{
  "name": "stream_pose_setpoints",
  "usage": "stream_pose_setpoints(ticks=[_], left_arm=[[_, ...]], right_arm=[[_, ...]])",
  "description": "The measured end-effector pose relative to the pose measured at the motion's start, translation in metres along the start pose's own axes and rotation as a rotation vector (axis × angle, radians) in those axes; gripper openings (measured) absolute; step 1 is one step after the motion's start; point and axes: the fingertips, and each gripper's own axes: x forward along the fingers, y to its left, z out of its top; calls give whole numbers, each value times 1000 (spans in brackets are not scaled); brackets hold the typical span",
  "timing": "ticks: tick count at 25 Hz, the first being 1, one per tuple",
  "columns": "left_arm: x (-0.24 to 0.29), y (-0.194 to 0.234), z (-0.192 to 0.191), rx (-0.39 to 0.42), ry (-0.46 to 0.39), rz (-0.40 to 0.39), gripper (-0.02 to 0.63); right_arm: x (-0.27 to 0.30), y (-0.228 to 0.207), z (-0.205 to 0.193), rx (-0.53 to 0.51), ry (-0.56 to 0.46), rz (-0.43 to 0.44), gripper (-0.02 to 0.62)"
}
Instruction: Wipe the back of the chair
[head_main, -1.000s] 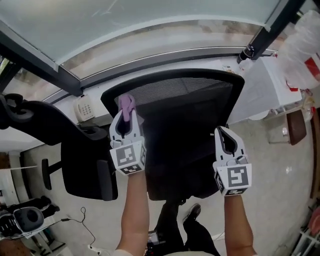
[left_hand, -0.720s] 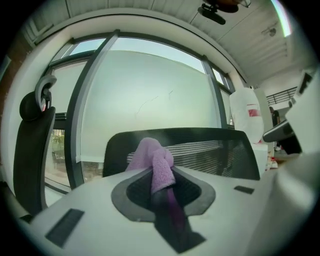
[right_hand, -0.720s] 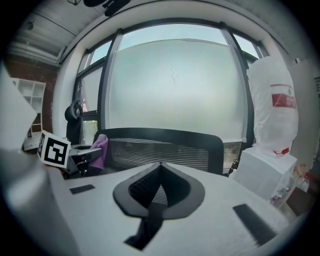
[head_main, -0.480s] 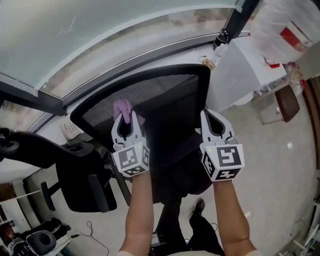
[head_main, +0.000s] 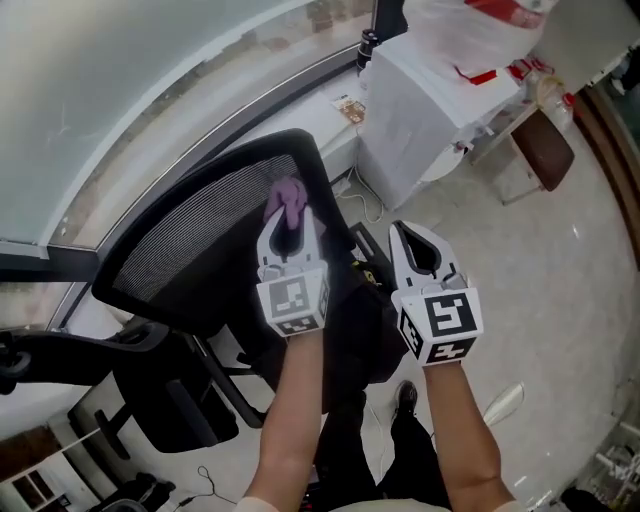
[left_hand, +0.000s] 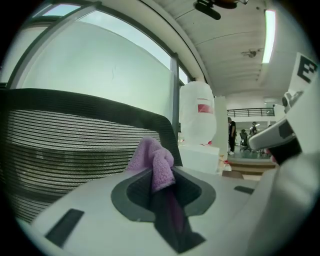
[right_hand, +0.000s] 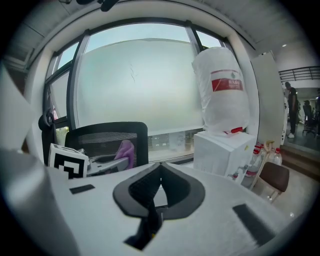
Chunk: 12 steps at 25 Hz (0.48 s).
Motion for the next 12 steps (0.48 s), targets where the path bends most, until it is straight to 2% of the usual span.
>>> stream_pose_setpoints(ticks=[4, 7, 12], left_arm=[[-5, 11, 2, 9, 7, 27, 86], [-24, 42, 5, 4, 3, 76, 86], [-87, 138, 2, 12, -7, 262, 86]], right_arm=[[5, 2, -3, -7, 18, 25, -5], [16, 27, -1, -27, 23, 68, -5], [40, 93, 4, -63, 22, 175, -5]])
